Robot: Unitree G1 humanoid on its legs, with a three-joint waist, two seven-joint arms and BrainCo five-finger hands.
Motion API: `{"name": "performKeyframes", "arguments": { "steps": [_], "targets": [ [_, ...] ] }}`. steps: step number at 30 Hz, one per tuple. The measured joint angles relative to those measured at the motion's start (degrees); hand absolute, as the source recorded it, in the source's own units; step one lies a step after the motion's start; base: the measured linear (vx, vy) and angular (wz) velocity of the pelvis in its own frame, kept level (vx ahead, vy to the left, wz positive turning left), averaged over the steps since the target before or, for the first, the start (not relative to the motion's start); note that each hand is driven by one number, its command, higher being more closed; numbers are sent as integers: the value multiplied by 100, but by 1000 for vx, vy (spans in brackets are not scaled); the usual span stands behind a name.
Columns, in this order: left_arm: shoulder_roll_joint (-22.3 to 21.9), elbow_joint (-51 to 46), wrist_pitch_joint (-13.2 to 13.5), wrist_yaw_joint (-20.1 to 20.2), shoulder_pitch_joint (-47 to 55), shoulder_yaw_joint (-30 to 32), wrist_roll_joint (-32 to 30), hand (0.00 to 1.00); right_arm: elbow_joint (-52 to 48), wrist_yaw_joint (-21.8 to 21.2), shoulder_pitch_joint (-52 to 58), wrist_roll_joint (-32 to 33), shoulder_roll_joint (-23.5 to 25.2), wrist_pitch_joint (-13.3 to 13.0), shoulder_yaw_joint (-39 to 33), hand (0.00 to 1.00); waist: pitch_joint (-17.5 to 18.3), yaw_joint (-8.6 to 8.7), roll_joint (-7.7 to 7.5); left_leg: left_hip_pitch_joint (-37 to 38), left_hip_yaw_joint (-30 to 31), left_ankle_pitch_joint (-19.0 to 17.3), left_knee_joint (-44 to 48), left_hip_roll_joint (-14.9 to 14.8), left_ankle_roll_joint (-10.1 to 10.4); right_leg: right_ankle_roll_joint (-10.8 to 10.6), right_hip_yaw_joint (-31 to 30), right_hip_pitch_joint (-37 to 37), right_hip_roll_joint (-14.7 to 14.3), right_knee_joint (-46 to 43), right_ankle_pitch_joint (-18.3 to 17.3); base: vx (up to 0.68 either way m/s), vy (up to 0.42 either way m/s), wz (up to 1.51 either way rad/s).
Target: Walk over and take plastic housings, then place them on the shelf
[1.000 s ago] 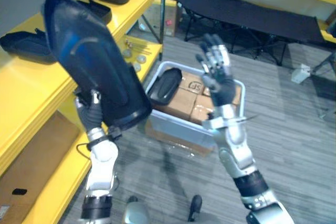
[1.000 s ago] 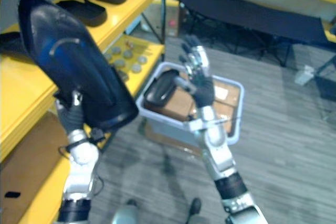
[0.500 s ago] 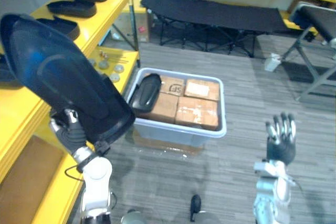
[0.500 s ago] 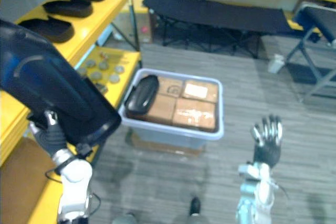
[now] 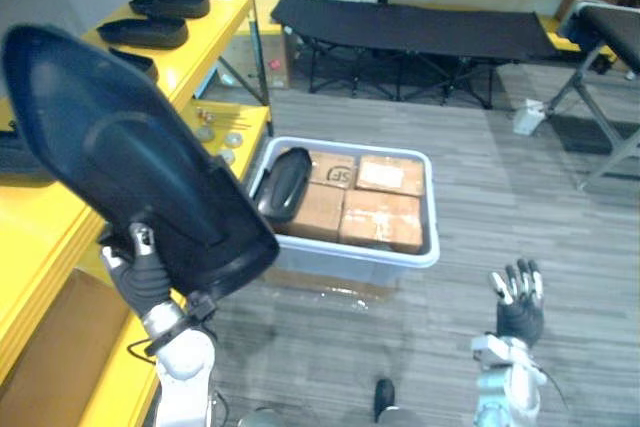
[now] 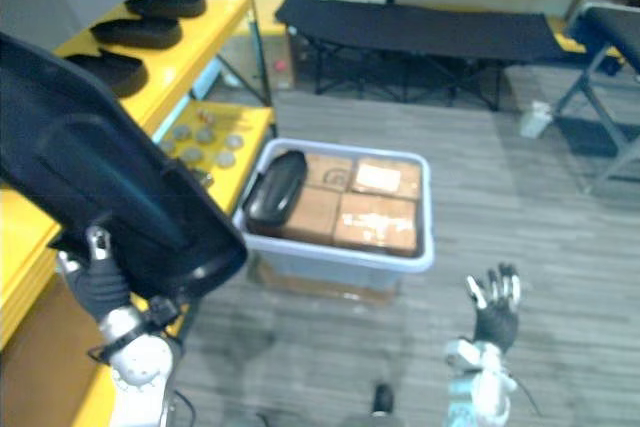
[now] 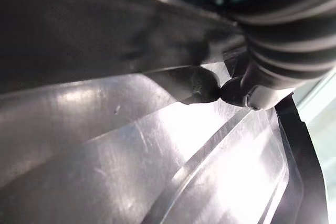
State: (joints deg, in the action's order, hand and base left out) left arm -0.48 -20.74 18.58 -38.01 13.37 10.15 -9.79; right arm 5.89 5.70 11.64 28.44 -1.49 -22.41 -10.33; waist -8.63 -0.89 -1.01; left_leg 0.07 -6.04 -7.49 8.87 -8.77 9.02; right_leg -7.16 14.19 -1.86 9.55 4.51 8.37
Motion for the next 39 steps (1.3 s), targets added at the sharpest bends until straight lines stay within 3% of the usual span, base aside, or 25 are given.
{"name": "performKeyframes", "arguments": {
  "steps": [5,7,8,10,14,18,21,25,29,31,33,35,39],
  "targets": [
    [6,-635,-27,-444,54,1633,-244,100,-9,-145,-734,-253,-102,16,709,0,6,-489,-4,-18,421,175,-198,139,-43,-44,484,-171,107,2,-35,22,13,47],
    [5,-648,-24,-556,174,2257,-254,100,88,-186,-1123,-401,-116,15,984,0,90,-769,-6,-24,724,255,-334,242,-82,-81,817,-327,184,4,-79,23,23,71],
    [4,-648,-24,-582,238,2385,-254,100,164,-191,-1236,-459,-115,14,1042,0,112,-819,-18,-25,765,269,-354,269,-91,-93,901,-368,207,4,-90,35,43,64],
    [-3,-647,-24,-624,495,2857,-250,100,438,-209,-1570,-462,-112,19,1231,0,205,-1104,-72,-67,1084,295,-362,401,-125,-162,1252,-560,302,3,-174,36,39,77],
    [-210,-646,20,-611,921,3539,-104,100,868,-194,-1926,-567,-93,158,1578,0,305,-1483,-135,-130,1481,318,-401,551,-162,-184,1628,-747,384,2,-216,19,41,54],
    [-673,-626,283,-442,1219,3967,679,100,917,-197,-1992,-1015,57,446,2073,0,383,-1782,-273,-204,1707,358,-431,630,-146,-236,1911,-827,425,-37,-396,22,10,39],
    [-698,-627,594,-299,1273,4034,771,100,919,-180,-2081,-1121,34,663,2136,0,390,-1785,-292,-211,1831,367,-413,623,-131,-218,2029,-836,436,-195,-485,11,0,18],
    [-645,-629,688,-187,1192,3933,749,100,917,-211,-2081,-1115,-174,769,2050,0,321,-1669,-312,-256,1756,298,-257,624,-148,-188,1985,-810,444,-199,-525,-24,22,-11],
    [-548,-648,665,-179,976,3600,755,100,803,-227,-1965,-1061,-389,784,1747,0,217,-1399,-413,-592,1779,192,-16,643,-215,-185,2204,-786,445,-289,-642,-32,7,28],
    [-495,-681,635,34,732,3209,773,100,641,-82,-1597,-1078,-442,763,1429,0,184,-1249,-516,-941,1520,348,100,537,-211,-196,2699,-885,474,-449,-641,26,14,118],
    [-485,-757,580,189,782,3073,782,100,637,-2,-1435,-1129,-417,762,1319,0,53,-1281,-483,-872,1625,514,-106,623,-203,-189,2814,-929,599,-663,-641,48,88,77],
    [-482,-858,487,257,856,2966,841,100,634,25,-1435,-1130,-331,754,1323,0,1,-1334,-543,-764,1664,657,-273,718,-240,-189,2800,-923,744,-832,-641,76,108,39],
    [-492,-870,483,269,935,2906,917,100,631,-219,-1576,-1148,-313,660,1322,0,-31,-1401,-512,-704,1506,672,-253,750,-250,-190,2637,-922,833,-939,-640,23,35,1]
  ]
}}
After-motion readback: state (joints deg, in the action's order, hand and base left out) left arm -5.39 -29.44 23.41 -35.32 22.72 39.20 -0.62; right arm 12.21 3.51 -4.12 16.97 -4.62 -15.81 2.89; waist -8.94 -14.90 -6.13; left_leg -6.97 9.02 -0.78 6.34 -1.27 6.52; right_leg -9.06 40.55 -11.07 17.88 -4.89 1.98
